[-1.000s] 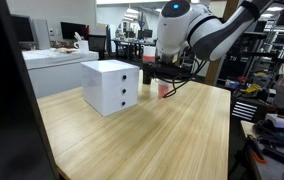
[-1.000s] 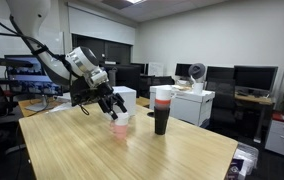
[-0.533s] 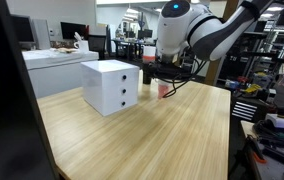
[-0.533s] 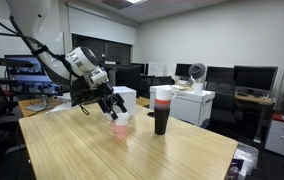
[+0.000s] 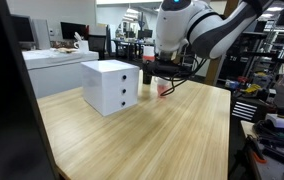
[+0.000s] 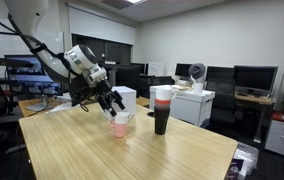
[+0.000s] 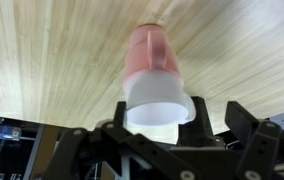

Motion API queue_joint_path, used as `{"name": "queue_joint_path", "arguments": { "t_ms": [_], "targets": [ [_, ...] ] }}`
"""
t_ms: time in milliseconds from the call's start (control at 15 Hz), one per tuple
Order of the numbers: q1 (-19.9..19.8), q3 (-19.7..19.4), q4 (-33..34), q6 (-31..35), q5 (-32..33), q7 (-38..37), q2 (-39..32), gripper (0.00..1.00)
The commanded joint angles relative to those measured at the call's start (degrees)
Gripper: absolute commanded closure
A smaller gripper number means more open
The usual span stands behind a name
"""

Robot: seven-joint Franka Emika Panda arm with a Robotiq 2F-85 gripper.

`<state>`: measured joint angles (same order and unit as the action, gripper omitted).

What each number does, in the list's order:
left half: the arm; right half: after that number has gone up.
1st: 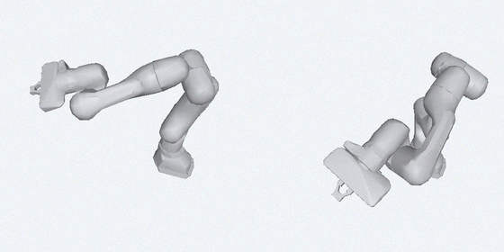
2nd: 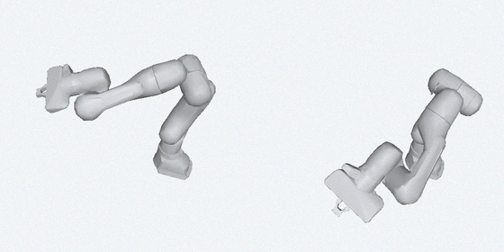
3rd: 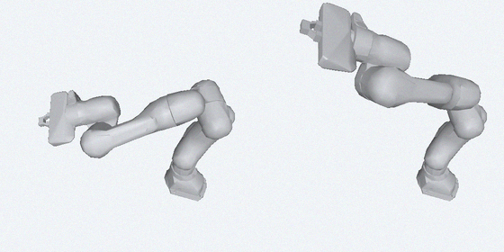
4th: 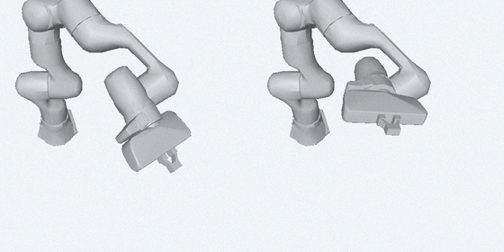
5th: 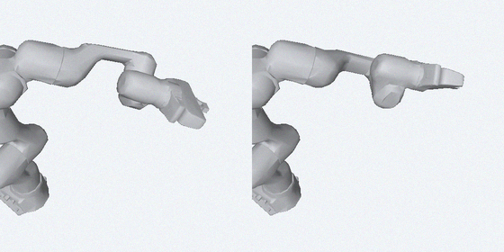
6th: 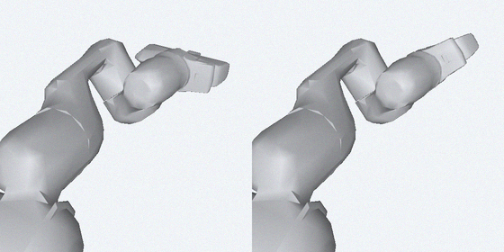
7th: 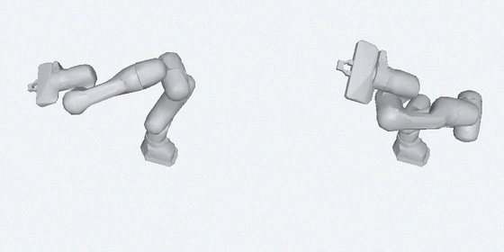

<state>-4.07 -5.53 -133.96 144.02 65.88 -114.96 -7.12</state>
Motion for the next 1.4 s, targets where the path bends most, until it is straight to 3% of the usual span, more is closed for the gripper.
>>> {"name": "queue_joint_path", "arguments": {
  "t_ms": [0, 133, 467, 733, 1000, 1200, 1333],
  "targets": [
    [-0.3, 1.1, -2.8, 2.3, -8.2, 9.9, 4.9, 0.00],
    [0.0, 1.5, -3.2, 2.8, -13.1, 15.1, 6.9, 0.00],
    [1.7, 3.6, -4.6, 1.3, -37.2, 38.7, 9.6, 0.00],
    [3.8, 5.0, -1.3, -5.5, -56.2, 56.7, 9.2, 0.00],
    [2.5, 3.5, 8.9, -22.9, -68.2, 73.8, 7.0, 0.00],
    [0.1, 0.7, 20.3, -38.9, -69.8, 83.9, 2.9, 0.00],
    [-0.9, -0.6, 26.8, -45.8, -68.5, 86.3, -0.3, 0.00]
  ]
}}
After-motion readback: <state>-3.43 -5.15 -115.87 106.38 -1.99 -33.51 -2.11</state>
